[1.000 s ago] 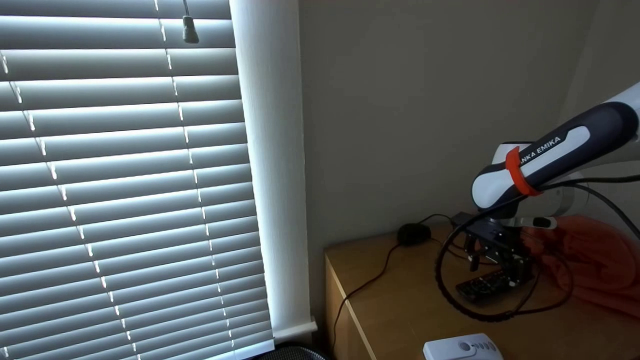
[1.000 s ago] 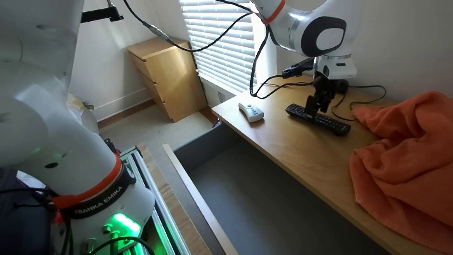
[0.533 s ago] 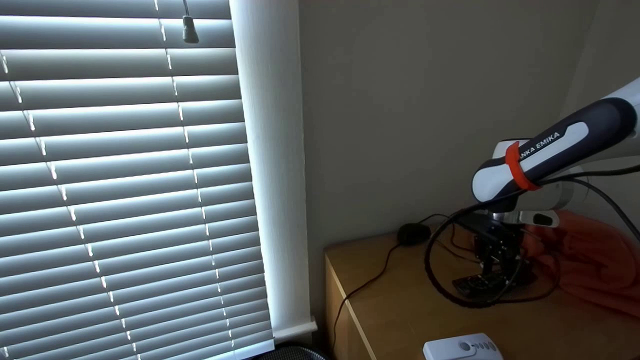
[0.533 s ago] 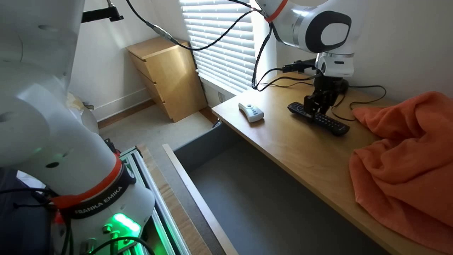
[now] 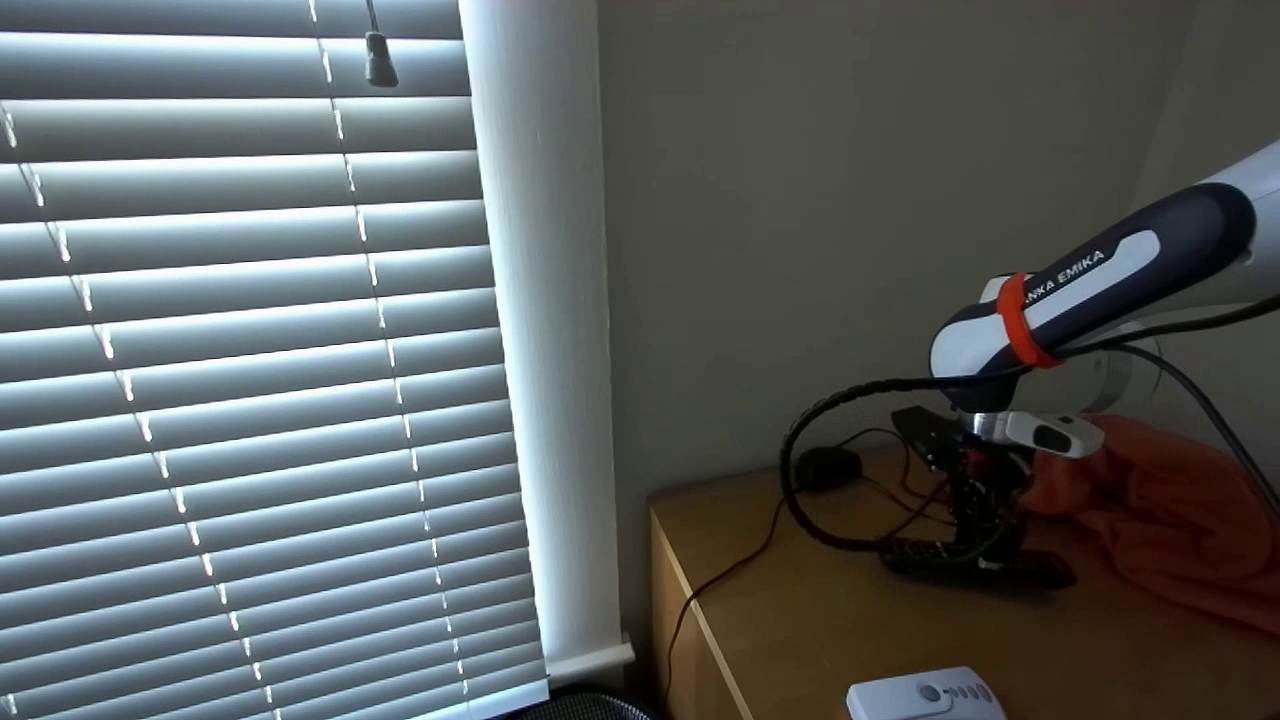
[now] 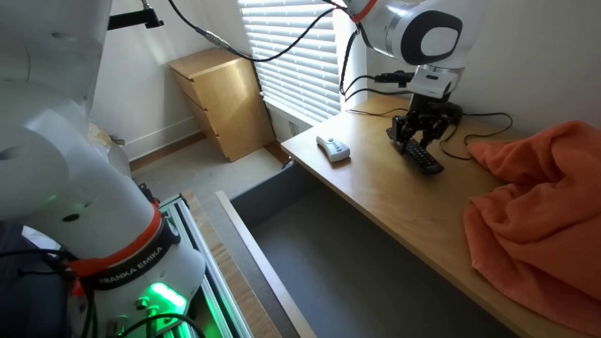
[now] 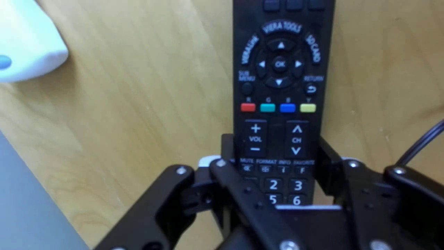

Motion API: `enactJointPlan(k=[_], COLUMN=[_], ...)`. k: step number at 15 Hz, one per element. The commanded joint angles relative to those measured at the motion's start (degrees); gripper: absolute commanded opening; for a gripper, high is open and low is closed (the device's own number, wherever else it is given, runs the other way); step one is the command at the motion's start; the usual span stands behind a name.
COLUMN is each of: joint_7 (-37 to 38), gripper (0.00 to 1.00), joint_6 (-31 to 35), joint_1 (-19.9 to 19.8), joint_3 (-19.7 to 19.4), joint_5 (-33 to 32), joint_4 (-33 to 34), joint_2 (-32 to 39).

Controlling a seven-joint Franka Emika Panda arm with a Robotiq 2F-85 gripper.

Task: Turn the remote controller

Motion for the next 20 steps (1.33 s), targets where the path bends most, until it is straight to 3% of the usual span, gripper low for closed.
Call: enactJointPlan(k=[1, 6, 8, 9, 13, 14, 17, 20], joint_7=[9.2, 22.1, 20.4, 20.5, 20.4, 20.4, 23.7, 32.9], gripper=[0.30, 0.30, 0.30, 0.55, 0.55, 0.30, 0.30, 0.30], joint_6=[3.1, 4.5, 3.8, 3.7, 3.7, 3.7, 8.2, 15.4], joint_1=[0.5, 0.3, -1.0, -0.5, -0.6, -0.6, 0.6, 2.7], joint_3=[-0.1, -0.1, 1.7, 0.9, 1.3, 1.3, 0.8, -0.4], joint_5=[3.1, 5.1, 5.4, 3.5, 3.9, 3.9, 4.6, 4.9], joint_4=[0.1, 0.1, 0.3, 0.2, 0.2, 0.2, -1.9, -3.5], joint_2=[0.5, 0.3, 0.1, 0.2, 0.2, 0.2, -0.8, -0.6])
